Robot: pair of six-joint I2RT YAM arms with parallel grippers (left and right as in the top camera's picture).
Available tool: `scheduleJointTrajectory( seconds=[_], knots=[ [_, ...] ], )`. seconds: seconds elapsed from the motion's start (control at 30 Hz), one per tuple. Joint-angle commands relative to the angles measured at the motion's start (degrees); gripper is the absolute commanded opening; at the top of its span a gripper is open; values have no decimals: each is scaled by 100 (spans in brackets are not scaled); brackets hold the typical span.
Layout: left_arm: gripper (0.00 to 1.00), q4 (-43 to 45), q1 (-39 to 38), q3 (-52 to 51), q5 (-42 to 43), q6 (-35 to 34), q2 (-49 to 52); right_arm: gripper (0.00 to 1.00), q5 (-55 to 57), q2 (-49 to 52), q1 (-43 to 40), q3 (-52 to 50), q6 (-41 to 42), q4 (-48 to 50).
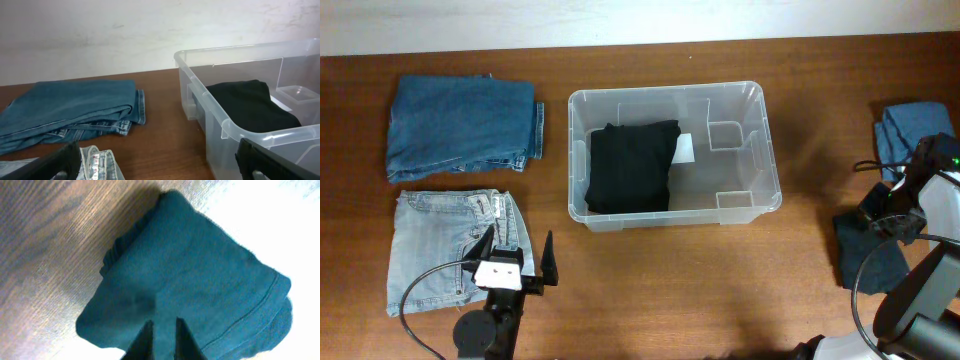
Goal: Pack container
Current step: 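Lower the right gripper and grasp the dark grey garment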
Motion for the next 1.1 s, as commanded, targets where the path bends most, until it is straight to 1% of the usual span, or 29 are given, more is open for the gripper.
scheduleJointTrajectory(
  seconds=[0.0, 0.1, 0.43, 0.57, 0.63, 0.8, 1.0, 1.07],
  knots=[
    [100, -44, 37, -7, 22, 90, -26, 4, 162, 70, -17, -22, 136, 33],
    [99, -46, 37, -7, 22, 90, -28, 4, 166, 210, -17, -22, 278, 13],
    [99, -44, 37, -7, 22, 90, -28, 4, 304, 925, -15, -22, 337, -13],
    [99, -46, 37, -7, 22, 90, -26, 4, -190, 1086, -9, -22, 334, 203],
    [99, -46, 37, -7, 22, 90, -26, 4, -540, 1224, 2, -22, 334, 516],
    [99, -46, 37, -7, 22, 90, -28, 4, -850, 1460, 0, -22, 334, 970],
    [99, -46, 37, -7, 22, 90, -28, 4, -1849, 1659, 107, -20, 341, 1683],
    [99, -44, 37, -7, 22, 92, -28, 4, -2253, 1659, 251, -20, 623, 2037]
  ],
)
